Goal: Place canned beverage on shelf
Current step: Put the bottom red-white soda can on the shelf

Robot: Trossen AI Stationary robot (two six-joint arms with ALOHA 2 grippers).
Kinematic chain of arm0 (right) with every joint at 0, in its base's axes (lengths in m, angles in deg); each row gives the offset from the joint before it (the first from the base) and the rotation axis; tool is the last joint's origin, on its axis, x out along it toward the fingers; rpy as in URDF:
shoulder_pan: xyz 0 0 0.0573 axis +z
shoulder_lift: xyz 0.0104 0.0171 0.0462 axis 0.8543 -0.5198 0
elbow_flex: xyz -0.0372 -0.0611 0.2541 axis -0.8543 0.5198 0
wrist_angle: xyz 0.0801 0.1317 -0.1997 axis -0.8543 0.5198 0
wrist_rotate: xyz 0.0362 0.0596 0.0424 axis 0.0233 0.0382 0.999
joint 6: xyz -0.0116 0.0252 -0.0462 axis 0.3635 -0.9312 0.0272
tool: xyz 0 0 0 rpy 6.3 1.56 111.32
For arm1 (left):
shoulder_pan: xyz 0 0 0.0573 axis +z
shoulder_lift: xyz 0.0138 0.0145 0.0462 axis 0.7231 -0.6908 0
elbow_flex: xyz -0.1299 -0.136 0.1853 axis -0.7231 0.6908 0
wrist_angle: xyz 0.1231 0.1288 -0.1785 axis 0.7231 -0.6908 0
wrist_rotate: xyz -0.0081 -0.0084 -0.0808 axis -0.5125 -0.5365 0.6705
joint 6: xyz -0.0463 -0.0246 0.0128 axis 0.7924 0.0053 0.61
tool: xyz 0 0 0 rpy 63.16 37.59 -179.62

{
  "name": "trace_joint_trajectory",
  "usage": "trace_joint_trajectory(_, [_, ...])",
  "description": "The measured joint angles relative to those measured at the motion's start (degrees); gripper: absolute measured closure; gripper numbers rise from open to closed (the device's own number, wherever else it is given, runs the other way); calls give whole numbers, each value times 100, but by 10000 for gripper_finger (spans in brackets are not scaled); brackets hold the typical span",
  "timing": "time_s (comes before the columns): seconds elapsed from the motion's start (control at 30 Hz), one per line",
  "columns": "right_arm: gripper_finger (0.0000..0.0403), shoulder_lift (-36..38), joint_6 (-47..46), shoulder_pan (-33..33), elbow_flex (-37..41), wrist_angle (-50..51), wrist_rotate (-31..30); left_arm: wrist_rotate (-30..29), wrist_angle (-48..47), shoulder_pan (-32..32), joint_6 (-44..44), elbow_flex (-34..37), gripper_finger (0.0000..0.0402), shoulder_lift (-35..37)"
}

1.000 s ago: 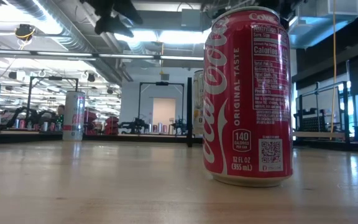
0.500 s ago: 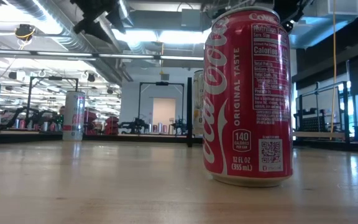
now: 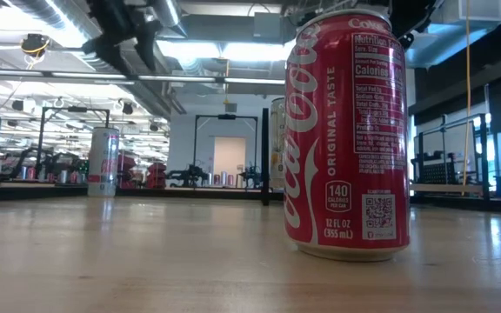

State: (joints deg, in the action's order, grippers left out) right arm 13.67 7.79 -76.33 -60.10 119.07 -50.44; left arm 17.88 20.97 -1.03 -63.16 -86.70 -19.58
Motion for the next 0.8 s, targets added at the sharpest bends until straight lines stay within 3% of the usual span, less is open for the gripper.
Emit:
trace_joint_trajectory(0.23, [65, 0, 3, 0, 0, -3, -11, 72, -64, 394, -240, 0, 28, -231])
trace_joint_trajectory(0.5, [65, -2, 49, 0, 0, -84, -66, -51, -306, 428, -125, 0, 26, -440])
trace_joint_trajectory(0.8, [65, -2, 198, 0, 0, -213, -125, -26, -774, 1052, 305, 0, 26, -1071])
